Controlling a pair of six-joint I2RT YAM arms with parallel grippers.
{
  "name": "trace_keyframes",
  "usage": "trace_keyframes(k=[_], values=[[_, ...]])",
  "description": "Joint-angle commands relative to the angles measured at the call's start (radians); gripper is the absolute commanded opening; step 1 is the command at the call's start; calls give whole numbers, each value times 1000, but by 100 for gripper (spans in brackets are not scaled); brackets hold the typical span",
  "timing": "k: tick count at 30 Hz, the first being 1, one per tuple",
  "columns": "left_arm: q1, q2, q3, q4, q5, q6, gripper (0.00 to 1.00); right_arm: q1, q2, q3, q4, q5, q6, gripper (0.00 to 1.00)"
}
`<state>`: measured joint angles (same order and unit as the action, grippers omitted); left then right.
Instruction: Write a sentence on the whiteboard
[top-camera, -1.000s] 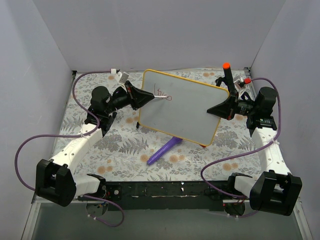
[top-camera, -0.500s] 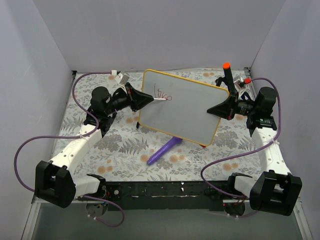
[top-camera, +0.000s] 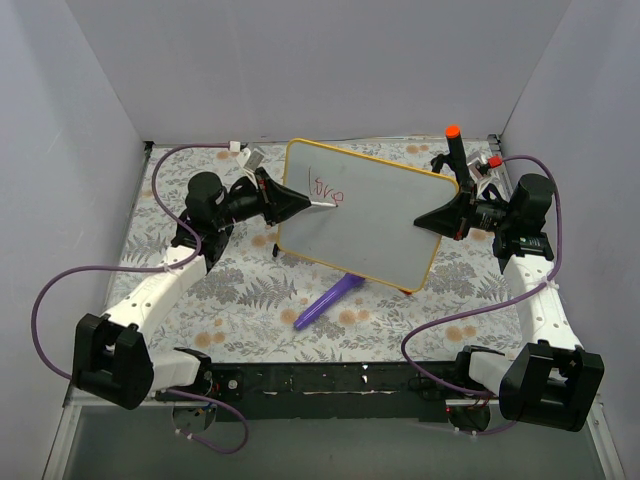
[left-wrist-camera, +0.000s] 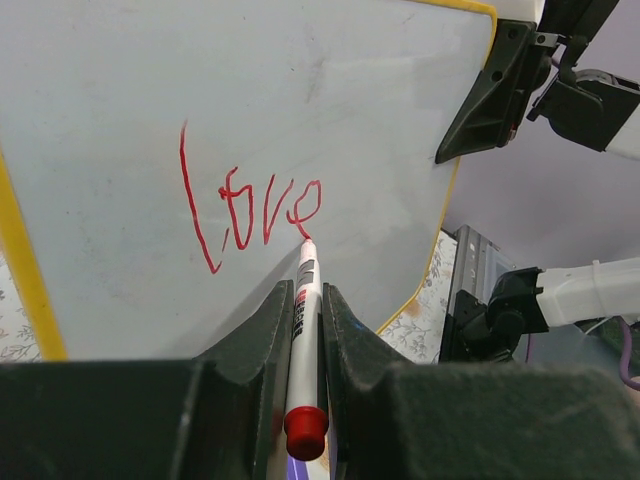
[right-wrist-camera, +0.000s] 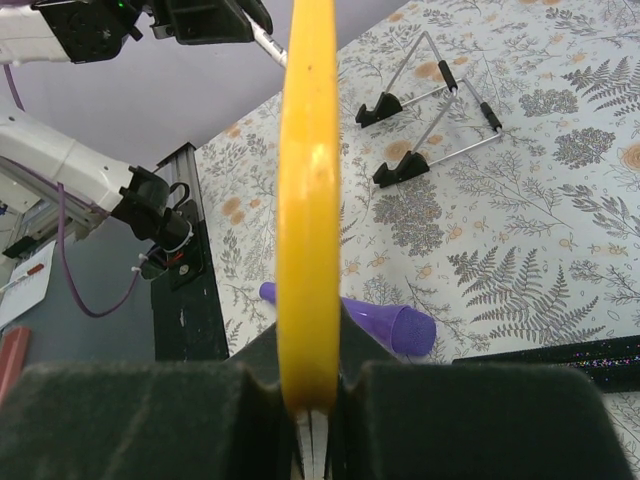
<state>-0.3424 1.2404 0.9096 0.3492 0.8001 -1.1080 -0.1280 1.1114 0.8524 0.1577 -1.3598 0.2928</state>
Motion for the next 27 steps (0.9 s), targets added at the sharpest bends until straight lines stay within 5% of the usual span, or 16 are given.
trace_keyframes(k=[1,11,27], values=[[-17,24,29,25,7,-6,0,5,-45,5,82,-67,29,1],[-20,-24,43,171,79,-160,0,4,-50,4,82,-70,31,1],[13,-271,-20,63,-27,-208,0,1,-62,-1,83,-65,26,1]])
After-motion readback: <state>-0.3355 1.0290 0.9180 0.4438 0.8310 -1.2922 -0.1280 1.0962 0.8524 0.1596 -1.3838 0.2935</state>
